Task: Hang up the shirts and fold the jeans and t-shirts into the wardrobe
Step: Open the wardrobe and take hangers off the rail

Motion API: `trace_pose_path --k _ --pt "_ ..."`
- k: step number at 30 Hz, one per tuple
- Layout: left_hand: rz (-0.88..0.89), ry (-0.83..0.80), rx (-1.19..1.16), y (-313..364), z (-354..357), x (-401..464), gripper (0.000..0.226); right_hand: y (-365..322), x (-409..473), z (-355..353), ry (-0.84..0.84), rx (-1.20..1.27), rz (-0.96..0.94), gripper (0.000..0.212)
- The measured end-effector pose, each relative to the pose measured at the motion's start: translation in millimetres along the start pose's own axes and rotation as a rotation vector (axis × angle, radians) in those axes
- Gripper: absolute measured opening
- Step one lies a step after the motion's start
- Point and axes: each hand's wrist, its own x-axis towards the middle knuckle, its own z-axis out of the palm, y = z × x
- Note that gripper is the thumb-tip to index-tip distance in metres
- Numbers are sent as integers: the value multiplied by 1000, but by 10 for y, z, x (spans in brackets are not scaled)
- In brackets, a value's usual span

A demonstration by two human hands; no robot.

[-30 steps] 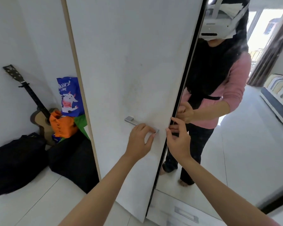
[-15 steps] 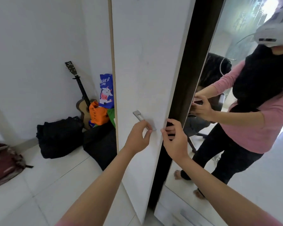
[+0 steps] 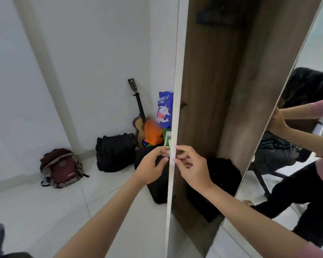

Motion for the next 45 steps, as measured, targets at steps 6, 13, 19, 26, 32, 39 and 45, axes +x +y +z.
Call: trace_pose_path --k 6,13,19,26,32,39,45 --pt "-120 295 -167 -110 -624 -183 18 -189 394 515 -320 146 73 43" --pt "116 569 -105 -19 -1579 30 31 -659 1404 1079 -168 264 -29 43" --pt "195 541 153 -213 -2313 577 37 -917 2321 1409 10 109 -263 57" --pt "139 378 208 -652 -2835 1167 50 -821 3027 1992 -64 -238 -285 90" --pt "108 423 130 -982 -3040 1539 56 -642 3351 2313 -78 -352 -247 95" --pt "85 428 30 -1179 -3166 1796 59 -519 3522 2493 -54 -341 -215 90" --pt "108 436 -16 -1263 -3217 1900 54 -455 3600 2569 -7 -407 -231 81"
